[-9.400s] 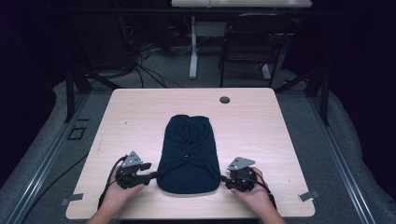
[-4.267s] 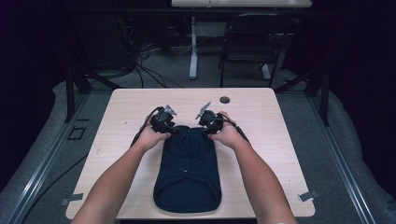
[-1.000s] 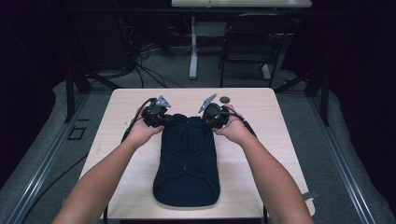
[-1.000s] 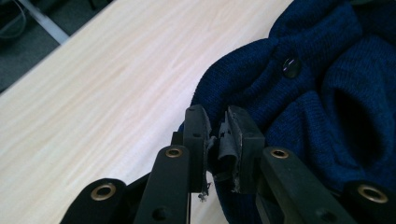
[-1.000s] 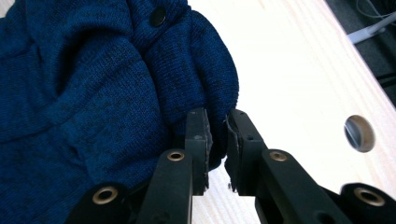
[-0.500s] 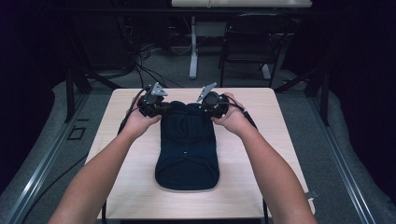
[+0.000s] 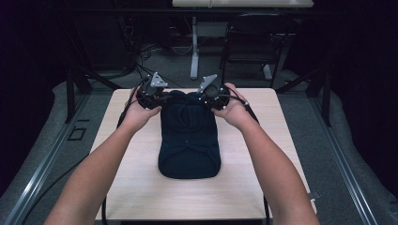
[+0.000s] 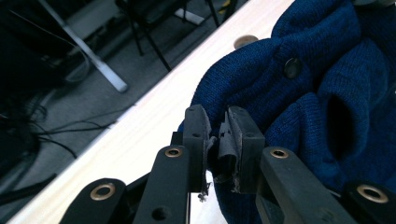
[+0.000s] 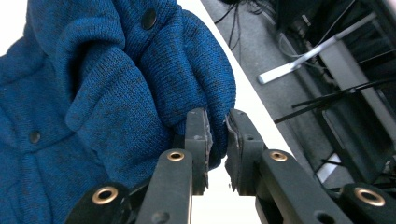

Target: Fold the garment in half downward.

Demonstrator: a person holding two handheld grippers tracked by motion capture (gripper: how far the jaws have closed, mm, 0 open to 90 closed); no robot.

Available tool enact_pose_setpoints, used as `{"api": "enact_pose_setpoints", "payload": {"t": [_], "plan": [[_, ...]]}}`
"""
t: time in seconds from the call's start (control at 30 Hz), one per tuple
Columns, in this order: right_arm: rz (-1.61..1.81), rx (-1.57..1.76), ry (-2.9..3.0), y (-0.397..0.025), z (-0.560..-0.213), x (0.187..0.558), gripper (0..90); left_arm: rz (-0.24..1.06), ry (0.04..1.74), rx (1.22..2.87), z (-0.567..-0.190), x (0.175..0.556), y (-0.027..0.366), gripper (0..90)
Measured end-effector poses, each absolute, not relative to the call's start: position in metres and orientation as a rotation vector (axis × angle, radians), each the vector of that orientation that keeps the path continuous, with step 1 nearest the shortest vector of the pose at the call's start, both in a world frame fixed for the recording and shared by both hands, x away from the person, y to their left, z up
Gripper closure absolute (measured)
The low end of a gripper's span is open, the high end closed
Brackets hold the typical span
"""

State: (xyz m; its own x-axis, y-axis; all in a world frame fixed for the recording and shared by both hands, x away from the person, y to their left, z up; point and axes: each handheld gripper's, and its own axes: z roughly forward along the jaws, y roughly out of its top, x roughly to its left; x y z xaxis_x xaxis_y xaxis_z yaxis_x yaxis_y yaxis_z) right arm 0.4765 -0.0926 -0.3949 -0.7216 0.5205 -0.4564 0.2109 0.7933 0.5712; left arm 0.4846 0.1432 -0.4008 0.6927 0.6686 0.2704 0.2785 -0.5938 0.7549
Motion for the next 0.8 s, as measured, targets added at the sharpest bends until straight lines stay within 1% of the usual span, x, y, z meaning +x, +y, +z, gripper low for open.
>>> {"api": "enact_pose_setpoints", "payload": {"t": [0.07,0.17,0.23,0.3,0.43,0.5,0.8], "plan": [[0.673,0.545,2.33,-0.092,-0.391,0.477,79.2,0.756,0.711,2.176,-0.394,0.483,0.143,78.9],[0.716,0.551,2.254,-0.094,-0.382,0.476,79.1,0.857,0.673,2.116,-0.387,0.476,0.143,78.9],[0.728,0.543,2.212,-0.094,-0.384,0.472,79.1,0.874,0.639,2.13,-0.394,0.472,0.141,78.9],[0.695,0.52,2.232,-0.093,-0.397,0.469,79.0,0.852,0.623,2.182,-0.415,0.467,0.139,78.9],[0.655,0.485,2.288,-0.093,-0.423,0.463,79.0,0.815,0.624,2.221,-0.441,0.461,0.14,78.9],[0.659,0.478,2.307,-0.093,-0.433,0.46,79.0,0.794,0.626,2.235,-0.448,0.461,0.141,78.9],[0.659,0.463,2.347,-0.093,-0.448,0.454,79.0,0.756,0.627,2.263,-0.457,0.458,0.144,78.9]]}}
